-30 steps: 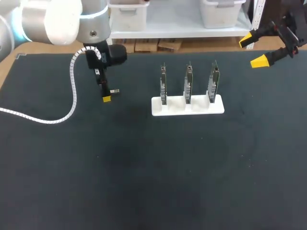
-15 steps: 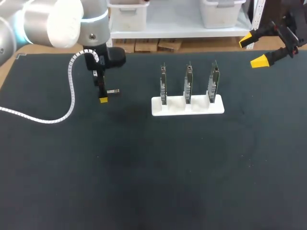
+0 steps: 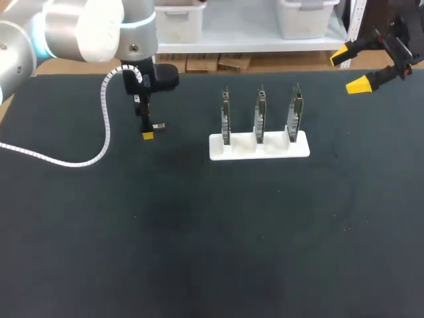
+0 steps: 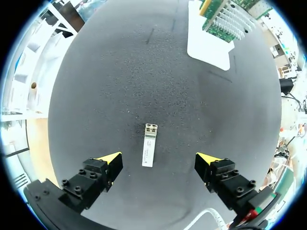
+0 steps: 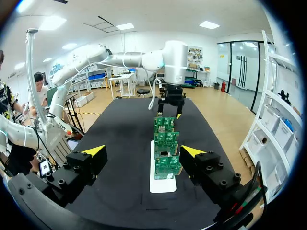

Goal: Pick up the optical module with the left hand, and insert it into the network port with the right hand.

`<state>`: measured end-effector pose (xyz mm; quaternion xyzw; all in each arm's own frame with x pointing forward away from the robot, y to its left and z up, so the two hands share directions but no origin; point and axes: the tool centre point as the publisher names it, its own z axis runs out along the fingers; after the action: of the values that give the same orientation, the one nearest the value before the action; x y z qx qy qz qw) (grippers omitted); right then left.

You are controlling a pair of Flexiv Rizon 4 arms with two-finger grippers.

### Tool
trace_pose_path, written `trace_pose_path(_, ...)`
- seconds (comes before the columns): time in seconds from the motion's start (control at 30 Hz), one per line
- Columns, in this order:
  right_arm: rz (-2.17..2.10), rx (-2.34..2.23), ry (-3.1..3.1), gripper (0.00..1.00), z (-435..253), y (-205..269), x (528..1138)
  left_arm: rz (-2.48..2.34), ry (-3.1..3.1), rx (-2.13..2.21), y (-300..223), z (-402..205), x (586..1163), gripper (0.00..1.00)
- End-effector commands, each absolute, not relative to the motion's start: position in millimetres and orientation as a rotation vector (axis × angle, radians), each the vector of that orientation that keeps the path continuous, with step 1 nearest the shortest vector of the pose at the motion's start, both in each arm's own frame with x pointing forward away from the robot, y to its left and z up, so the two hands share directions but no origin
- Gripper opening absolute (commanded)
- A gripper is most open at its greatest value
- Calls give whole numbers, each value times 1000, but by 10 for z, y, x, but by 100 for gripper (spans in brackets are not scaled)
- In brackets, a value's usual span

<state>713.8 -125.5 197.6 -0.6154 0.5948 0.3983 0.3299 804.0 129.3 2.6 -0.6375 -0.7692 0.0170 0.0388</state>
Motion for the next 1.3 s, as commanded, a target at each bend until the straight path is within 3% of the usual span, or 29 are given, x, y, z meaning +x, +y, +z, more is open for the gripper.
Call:
trace_pose_path(0.03, 1042, -1610, 1556, 100, 1975, -1253, 7143, 50, -2342, -1952, 1268, 21, 8092, 100)
trace_pose_path(1.3, 1042, -1610, 1556, 100, 1975, -1253, 7143, 42, -2396, -1942, 1312, -206, 8153, 100)
